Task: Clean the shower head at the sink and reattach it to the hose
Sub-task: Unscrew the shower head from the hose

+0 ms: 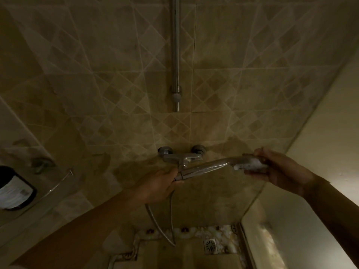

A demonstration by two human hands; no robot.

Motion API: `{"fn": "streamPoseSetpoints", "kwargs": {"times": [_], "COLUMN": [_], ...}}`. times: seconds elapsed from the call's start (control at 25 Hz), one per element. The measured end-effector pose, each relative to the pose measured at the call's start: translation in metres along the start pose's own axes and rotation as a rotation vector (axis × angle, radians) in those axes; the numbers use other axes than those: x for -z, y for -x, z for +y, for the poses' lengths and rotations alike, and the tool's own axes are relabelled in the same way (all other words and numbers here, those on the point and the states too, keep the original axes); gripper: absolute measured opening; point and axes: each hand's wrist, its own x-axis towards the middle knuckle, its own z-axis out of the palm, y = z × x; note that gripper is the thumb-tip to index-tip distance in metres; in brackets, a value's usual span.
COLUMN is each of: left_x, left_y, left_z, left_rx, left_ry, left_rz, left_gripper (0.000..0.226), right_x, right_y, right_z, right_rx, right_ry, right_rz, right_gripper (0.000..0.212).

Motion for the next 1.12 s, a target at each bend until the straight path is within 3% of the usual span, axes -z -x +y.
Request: {"fn": "streamPoseSetpoints", "kwargs": {"times": [0.16, 0.24, 0.32, 0.44, 0.6, 0.76, 0.88, 1.12], "left_x": [0.000, 0.002, 0.003, 0.008, 0.010, 0.005, -0.001, -0.003], "left_y": [-0.003, -0.003, -0.003, -0.003, -0.002, -0.004, -0.008, -0.008], "left_z": [-0.004, -0.006, -0.009, -0.008, -0.005, -0.007, -0.017, -0.026], "left_rx": [0.002, -0.019, -0.046, -0.098, -0.118, -0.101, -0.086, -0.107], "left_ry": [0.003, -0.036, -0.051, -0.105, -0.094, -0.069, -0.065, -0.079], "left_rz": [0.033, 0.036, 0.040, 0.033, -0.016, -0.061, -0.027, 0.013], "left_gripper": [0.032, 0.036, 0.039, 0.041, 0.037, 0.038, 0.036, 0.029], "right_x": [0.003, 0.003, 0.002, 0.004, 0.003, -0.001, -0.005, -0.006], "right_y": [-0.006, -0.001, 0.008, 0.012, 0.008, 0.000, 0.003, 0.014], "right_z": [0.001, -0.005, -0.012, -0.014, -0.007, -0.009, -0.014, -0.019], "right_rx": [0.046, 0.012, -0.045, -0.088, -0.036, 0.022, 0.006, -0.171], "right_ry": [-0.024, 0.061, 0.296, 0.445, 0.127, -0.015, -0.066, 0.422], "right_rz": [0.045, -0.033, -0.113, -0.112, -0.117, -0.017, -0.022, -0.171], "right_gripper": [0.077, 0.073, 0.068, 0.074, 0.069, 0.034, 0.059, 0.059]}}
